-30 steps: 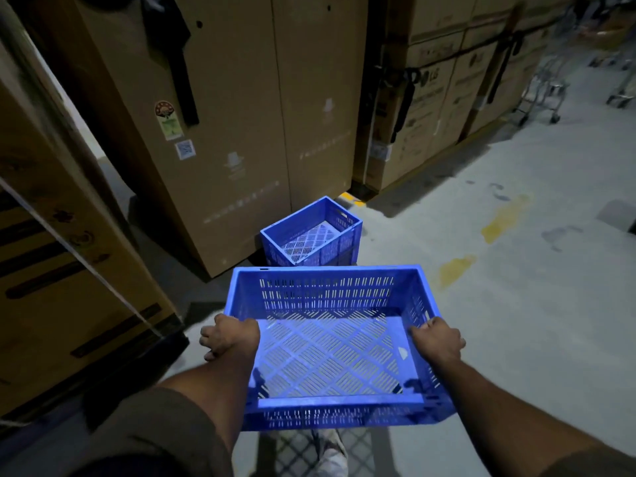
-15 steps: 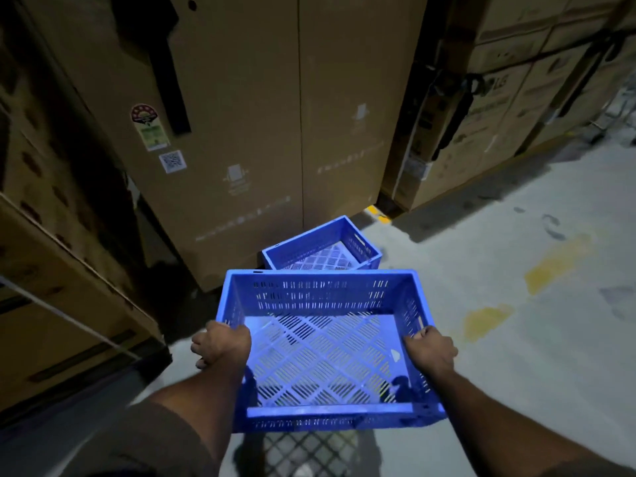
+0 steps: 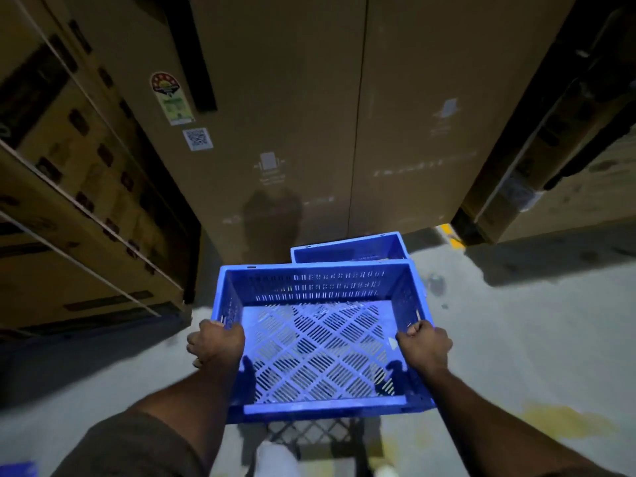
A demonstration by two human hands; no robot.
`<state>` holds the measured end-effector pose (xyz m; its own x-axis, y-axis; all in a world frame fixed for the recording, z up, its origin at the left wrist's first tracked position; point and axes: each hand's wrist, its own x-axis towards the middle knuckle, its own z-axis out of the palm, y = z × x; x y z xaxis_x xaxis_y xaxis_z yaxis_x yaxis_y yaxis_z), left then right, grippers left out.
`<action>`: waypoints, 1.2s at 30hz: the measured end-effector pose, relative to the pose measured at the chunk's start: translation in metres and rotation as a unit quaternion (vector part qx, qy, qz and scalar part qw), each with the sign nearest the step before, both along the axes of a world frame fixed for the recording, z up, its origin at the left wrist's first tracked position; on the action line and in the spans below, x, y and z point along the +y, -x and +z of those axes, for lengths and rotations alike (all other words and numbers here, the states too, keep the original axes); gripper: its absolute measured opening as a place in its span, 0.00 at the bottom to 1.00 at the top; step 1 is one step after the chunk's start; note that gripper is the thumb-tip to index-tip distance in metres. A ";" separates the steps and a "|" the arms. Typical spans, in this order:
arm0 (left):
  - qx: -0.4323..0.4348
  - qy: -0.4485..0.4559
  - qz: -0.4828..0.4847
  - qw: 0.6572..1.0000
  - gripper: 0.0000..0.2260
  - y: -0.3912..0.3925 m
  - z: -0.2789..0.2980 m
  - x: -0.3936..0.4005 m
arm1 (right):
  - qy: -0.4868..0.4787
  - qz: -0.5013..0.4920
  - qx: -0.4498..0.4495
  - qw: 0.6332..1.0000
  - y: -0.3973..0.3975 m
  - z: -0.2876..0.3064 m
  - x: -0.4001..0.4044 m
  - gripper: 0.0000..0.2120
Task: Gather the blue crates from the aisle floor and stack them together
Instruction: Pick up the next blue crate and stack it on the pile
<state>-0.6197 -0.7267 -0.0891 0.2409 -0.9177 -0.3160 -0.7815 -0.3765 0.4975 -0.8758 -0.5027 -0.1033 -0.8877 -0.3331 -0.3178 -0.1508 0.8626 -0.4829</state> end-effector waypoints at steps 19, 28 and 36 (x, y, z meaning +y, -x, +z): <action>0.021 0.045 0.020 0.999 0.12 0.136 -0.147 -0.162 | 0.057 0.033 -0.004 0.998 0.159 -0.140 -0.187 0.06; 0.028 0.069 -0.027 0.997 0.12 0.170 -0.198 -0.217 | 0.031 0.063 -0.009 0.997 0.204 -0.181 -0.231 0.08; -0.009 0.072 -0.091 0.993 0.13 0.176 -0.214 -0.242 | 0.014 0.101 -0.019 0.995 0.228 -0.189 -0.262 0.10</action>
<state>-0.7961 -0.9685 -0.3036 0.0715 -0.9818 -0.1761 -0.8391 -0.1547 0.5215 -1.1033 -0.7650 -0.2923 -0.7892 -0.5125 -0.3385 -0.3008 0.8030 -0.5145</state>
